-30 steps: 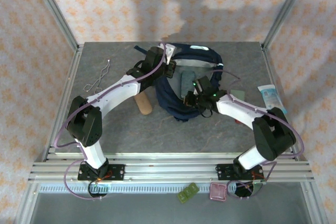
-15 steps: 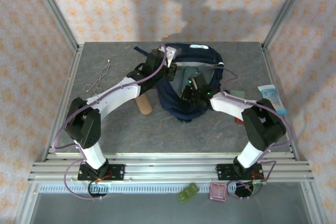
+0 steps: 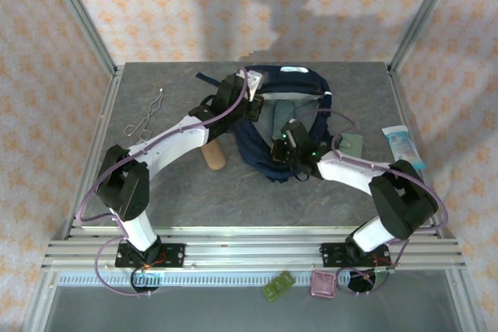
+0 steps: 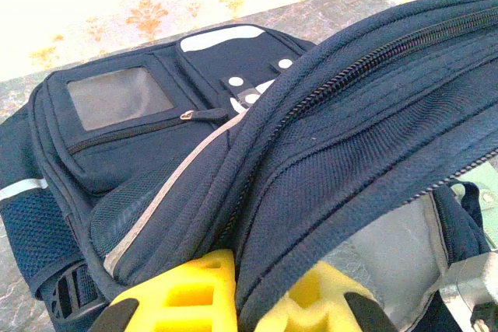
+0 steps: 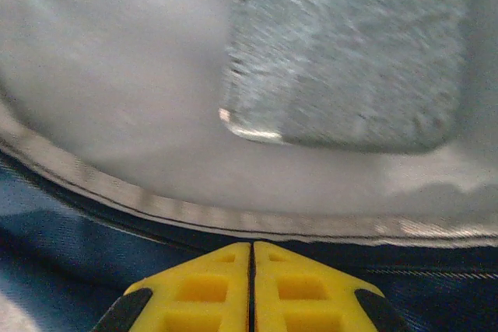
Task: Pack books, pencil case, and school supplies into a backpack
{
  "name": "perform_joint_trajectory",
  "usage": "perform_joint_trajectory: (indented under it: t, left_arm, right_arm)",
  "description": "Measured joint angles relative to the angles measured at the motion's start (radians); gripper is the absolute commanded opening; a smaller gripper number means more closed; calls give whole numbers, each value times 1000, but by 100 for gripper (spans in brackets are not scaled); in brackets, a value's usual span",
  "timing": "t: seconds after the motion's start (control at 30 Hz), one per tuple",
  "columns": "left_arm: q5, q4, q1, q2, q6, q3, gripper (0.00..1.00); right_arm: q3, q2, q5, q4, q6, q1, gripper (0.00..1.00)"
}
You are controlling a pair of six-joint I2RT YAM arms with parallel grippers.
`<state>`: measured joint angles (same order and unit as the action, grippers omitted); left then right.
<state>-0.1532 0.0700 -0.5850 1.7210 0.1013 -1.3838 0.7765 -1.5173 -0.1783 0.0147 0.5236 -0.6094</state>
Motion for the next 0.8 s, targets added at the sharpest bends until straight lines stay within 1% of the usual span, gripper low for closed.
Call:
perform_joint_trajectory:
  t: [0.17,0.37,0.53,0.67,0.8]
  left_arm:
    - [-1,0,-2,0,5,0,0]
    - [0,0,-16,0,7,0,0]
    - [0,0,-22,0,8,2,0]
    - [0,0,-24,0,15,5,0]
    - [-1,-3,-24,0,29,5,0]
  right_arm:
    - [15,-57,24,21,2,28,8]
    - [118,-168,88,50,20,97,7]
    - [156,-177,174,159,38,139,7]
    - [161,-180,237,291,38,152,6]
    - [172,-208,257,329,34,152,8]
